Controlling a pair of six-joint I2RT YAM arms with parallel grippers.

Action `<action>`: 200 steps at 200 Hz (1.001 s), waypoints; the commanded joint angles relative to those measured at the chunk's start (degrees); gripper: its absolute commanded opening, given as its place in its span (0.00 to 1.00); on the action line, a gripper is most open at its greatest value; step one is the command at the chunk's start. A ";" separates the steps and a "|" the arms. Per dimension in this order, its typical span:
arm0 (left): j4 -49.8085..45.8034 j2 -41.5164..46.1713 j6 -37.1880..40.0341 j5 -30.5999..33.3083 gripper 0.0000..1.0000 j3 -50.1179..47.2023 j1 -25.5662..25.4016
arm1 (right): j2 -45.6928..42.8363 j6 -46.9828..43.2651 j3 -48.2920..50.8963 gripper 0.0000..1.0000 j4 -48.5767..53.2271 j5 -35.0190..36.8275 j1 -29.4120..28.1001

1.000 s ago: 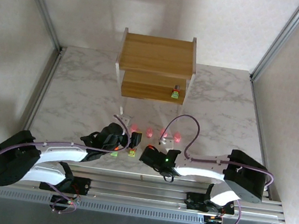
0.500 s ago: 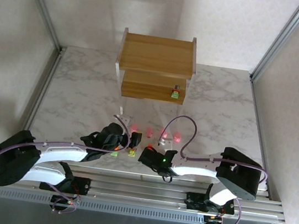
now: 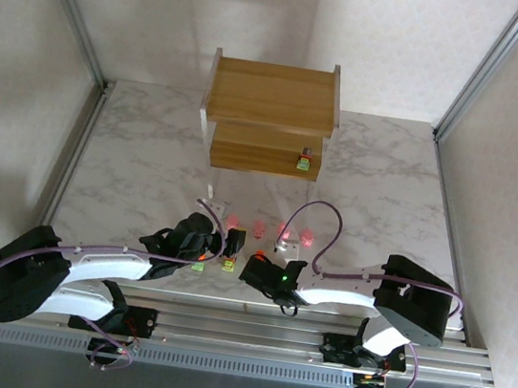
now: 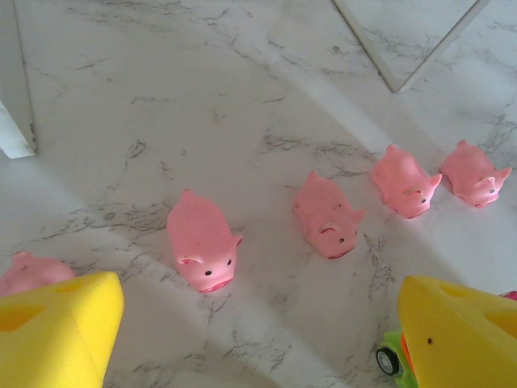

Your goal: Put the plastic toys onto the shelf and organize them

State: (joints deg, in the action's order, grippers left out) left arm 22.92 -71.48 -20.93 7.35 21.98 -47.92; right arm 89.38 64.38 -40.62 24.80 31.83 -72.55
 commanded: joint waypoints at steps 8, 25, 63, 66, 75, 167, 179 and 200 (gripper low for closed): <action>0.92 -0.72 1.00 1.18 0.88 1.46 -0.42 | 1.33 2.46 1.77 0.35 0.45 2.58 0.53; 0.90 -0.70 0.98 1.25 0.88 1.40 -0.42 | 1.16 2.51 1.69 0.32 0.92 2.93 0.49; 0.90 -0.41 1.06 1.43 0.88 1.48 -0.42 | 0.40 2.26 0.82 0.27 2.76 3.68 0.52; 0.90 -0.41 1.06 1.43 0.88 1.41 -0.42 | 0.34 2.24 0.62 0.26 3.09 3.83 0.49; 0.90 -0.41 1.13 1.44 0.88 1.41 -0.42 | -0.02 2.08 0.10 0.25 4.12 4.23 0.48; 1.44 0.67 1.07 1.87 0.88 0.77 -0.40 | -7.22 0.97 -3.95 0.20 12.37 7.51 -0.30; 1.52 1.12 1.07 2.05 0.88 0.61 -0.33 | -8.20 0.59 -4.58 0.20 13.36 7.95 -0.30; 1.52 1.43 1.09 2.36 0.88 0.48 -0.33 | -9.93 0.08 -5.72 0.20 15.11 8.81 -0.31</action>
State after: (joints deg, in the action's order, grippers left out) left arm 23.42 -71.50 -20.75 7.62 22.04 -47.92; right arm 81.80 65.10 -44.07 35.14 37.04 -72.58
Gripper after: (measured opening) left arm 0.877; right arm 0.279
